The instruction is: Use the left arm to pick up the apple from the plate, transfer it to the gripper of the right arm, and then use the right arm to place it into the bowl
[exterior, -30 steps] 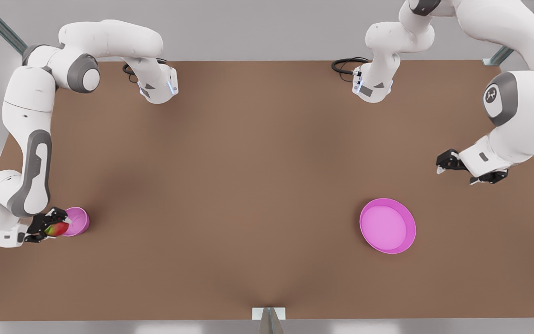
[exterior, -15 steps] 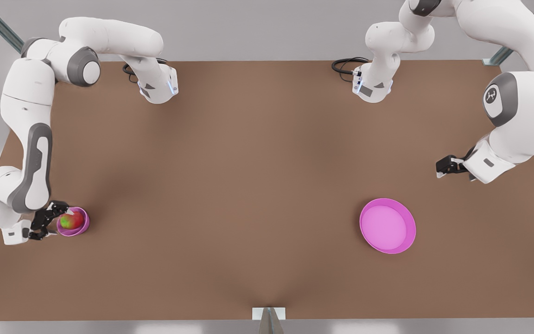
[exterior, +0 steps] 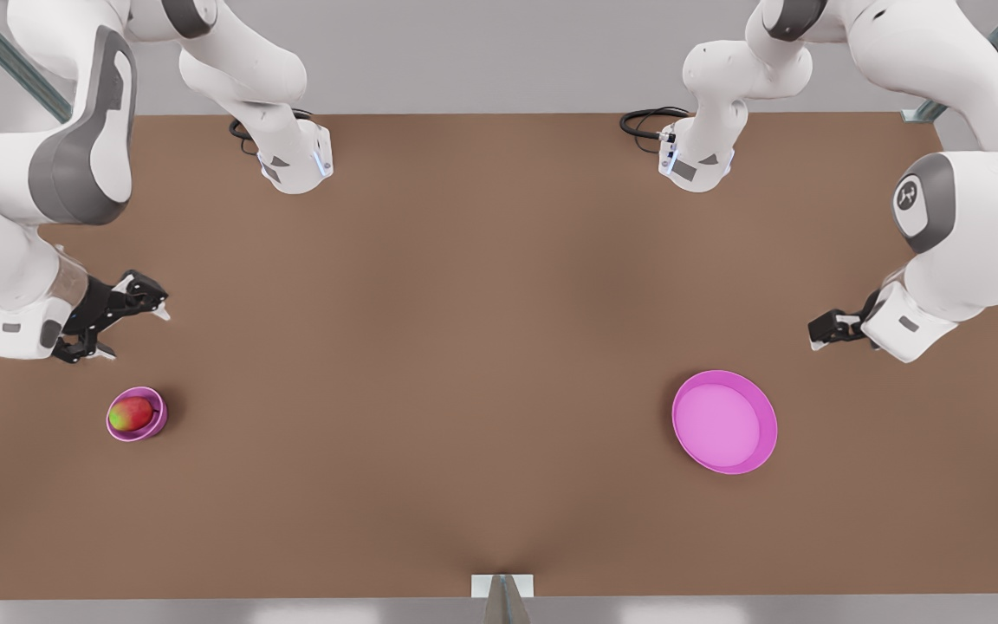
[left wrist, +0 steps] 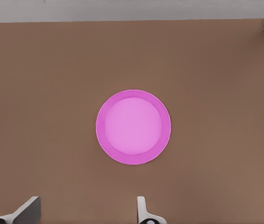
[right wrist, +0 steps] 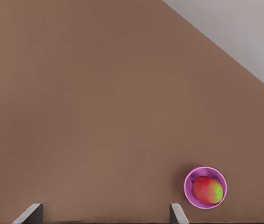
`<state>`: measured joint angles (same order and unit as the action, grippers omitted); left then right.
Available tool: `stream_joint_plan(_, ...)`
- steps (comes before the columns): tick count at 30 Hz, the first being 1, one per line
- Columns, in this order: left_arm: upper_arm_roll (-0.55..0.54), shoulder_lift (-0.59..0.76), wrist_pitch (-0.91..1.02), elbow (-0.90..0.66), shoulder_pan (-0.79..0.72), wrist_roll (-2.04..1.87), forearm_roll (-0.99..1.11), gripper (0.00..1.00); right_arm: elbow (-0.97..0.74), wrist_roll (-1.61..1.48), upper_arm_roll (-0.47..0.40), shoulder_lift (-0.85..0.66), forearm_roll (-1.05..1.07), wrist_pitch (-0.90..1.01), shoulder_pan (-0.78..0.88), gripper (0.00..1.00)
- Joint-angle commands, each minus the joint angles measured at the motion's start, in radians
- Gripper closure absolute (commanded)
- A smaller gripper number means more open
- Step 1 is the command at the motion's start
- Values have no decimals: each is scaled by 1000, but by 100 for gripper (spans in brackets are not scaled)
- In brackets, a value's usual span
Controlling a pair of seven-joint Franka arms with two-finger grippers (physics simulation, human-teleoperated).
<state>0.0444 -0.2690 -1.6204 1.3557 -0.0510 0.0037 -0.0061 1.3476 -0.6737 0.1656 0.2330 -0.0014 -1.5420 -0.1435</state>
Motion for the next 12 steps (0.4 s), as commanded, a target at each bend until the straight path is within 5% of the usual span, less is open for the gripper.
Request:
stream_joint_plan(1,0,1,-9,-1,-1,-79,2,0,118,781,18,-78,-51,-16,1,0)
stream_joint_plan(2,2,1,-9,-1,-1,-79,2,0,279,766,20,-176,-43,-155,-19,0)
stream_joint_plan(10,0,4,-1,-1,-1,-80,0,0,202,758,63,-144,-35,-116,-21,0)
stream_joint_plan(12,0,4,-1,-1,-1,-80,-2,0,202,772,-118,-166,-35,-98,166,0)
